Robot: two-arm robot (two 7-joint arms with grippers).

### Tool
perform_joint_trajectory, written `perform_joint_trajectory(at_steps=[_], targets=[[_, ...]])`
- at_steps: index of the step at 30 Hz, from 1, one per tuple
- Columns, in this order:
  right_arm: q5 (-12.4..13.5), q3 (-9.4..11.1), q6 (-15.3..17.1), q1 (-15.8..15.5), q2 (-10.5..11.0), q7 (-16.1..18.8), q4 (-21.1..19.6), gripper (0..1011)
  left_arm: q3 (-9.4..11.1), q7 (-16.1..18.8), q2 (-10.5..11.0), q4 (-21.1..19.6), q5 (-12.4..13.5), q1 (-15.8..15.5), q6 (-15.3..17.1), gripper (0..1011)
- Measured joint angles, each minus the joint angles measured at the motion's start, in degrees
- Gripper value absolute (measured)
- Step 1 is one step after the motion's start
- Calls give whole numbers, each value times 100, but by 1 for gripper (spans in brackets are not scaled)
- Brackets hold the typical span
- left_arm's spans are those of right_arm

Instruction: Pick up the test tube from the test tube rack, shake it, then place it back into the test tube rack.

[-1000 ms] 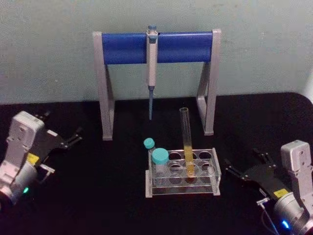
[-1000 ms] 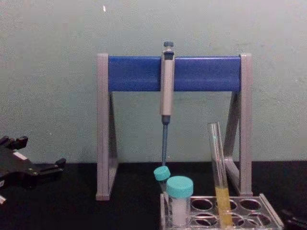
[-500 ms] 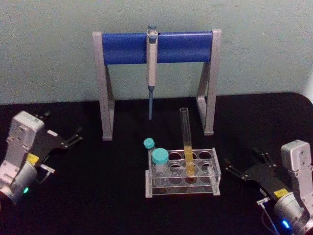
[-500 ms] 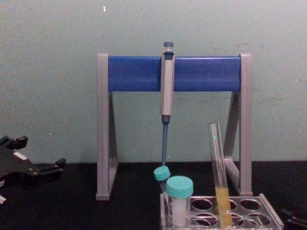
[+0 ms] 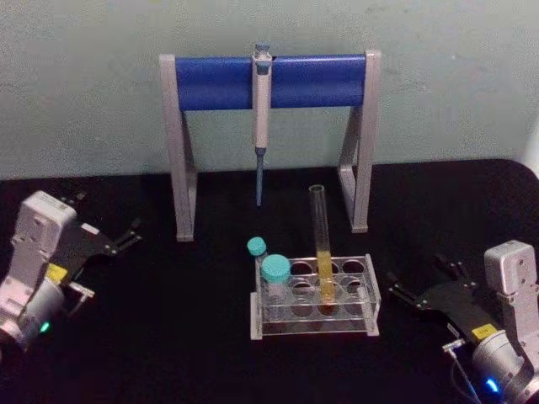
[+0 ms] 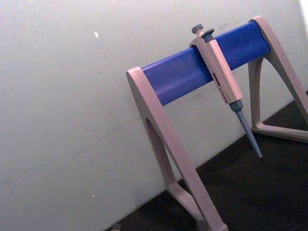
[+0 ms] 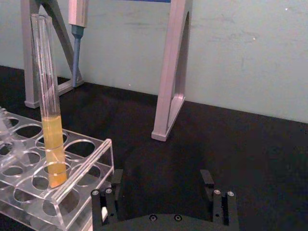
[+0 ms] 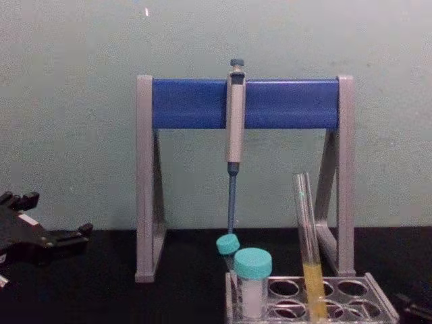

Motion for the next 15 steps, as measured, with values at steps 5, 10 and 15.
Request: perform_joint_trajectory(at_steps=[5, 10, 15], targets=[[2, 0, 0, 0, 0, 0, 0, 1000, 0, 0, 0, 0, 0, 0, 0, 1010], [3, 0, 0, 0, 0, 0, 0, 1000, 0, 0, 0, 0, 0, 0, 0, 1009], [4, 0, 0, 0, 0, 0, 0, 1000, 0, 0, 0, 0, 0, 0, 0, 1009]])
